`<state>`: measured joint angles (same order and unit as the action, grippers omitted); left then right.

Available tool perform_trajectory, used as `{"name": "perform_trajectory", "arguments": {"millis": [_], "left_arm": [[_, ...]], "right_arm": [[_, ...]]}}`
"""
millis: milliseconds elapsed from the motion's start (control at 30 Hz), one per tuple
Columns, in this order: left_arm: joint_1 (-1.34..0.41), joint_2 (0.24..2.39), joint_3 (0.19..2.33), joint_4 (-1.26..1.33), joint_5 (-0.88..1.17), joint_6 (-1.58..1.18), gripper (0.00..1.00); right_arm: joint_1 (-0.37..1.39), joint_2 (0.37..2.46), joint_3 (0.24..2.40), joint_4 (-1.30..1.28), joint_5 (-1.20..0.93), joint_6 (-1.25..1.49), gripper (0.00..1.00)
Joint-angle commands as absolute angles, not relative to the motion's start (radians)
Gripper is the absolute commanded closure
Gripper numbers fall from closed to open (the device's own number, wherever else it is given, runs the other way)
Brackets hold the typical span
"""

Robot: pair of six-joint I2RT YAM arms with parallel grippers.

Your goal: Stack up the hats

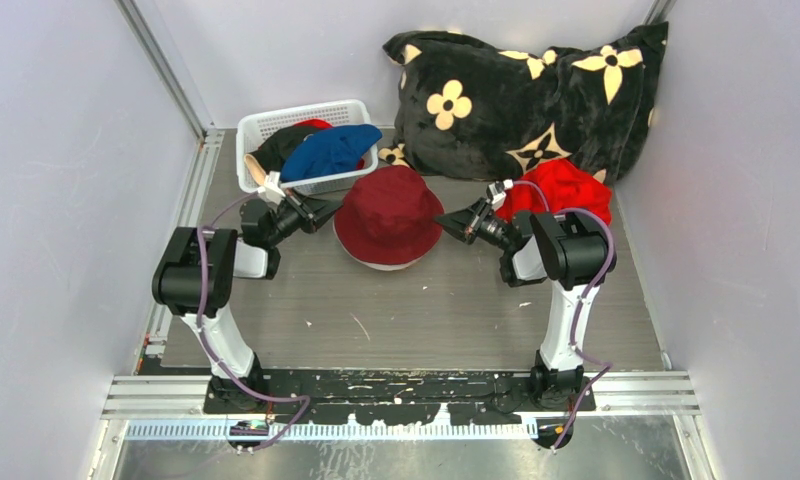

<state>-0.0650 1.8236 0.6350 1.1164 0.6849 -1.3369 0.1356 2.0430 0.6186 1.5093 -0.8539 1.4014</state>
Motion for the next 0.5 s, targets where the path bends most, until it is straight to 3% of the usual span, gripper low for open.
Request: {"name": "perform_trajectory", "arguments": {"millis": [0, 100, 200, 367, 400, 467], "left_arm": [[-0.029, 1.861, 0.609, 1.154, 0.641, -1.324, 1.0], [-0.027, 1.851, 0.612, 1.174, 0.64, -1.341, 1.0], [-0.023, 1.801, 0.624, 1.105, 0.627, -1.317, 0.97], [-0.021, 1.612, 0.68, 0.645, 0.536, -1.116, 0.73], [-0.021, 1.489, 0.716, 0.376, 0.454, -0.995, 0.61], [-0.021, 1.402, 0.749, 0.229, 0.378, -0.91, 0.53]], "right_arm": [[0.13, 2.076, 0.62, 1.692, -0.84, 1.352, 0.99], [0.127, 2.052, 0.616, 1.691, -0.839, 1.349, 0.99], [0.118, 1.989, 0.604, 1.659, -0.833, 1.332, 0.77], [0.072, 1.811, 0.563, 1.412, -0.804, 1.178, 0.43], [0.048, 1.714, 0.554, 1.227, -0.778, 1.083, 0.37], [0.033, 1.631, 0.558, 1.085, -0.742, 1.004, 0.34]]}}
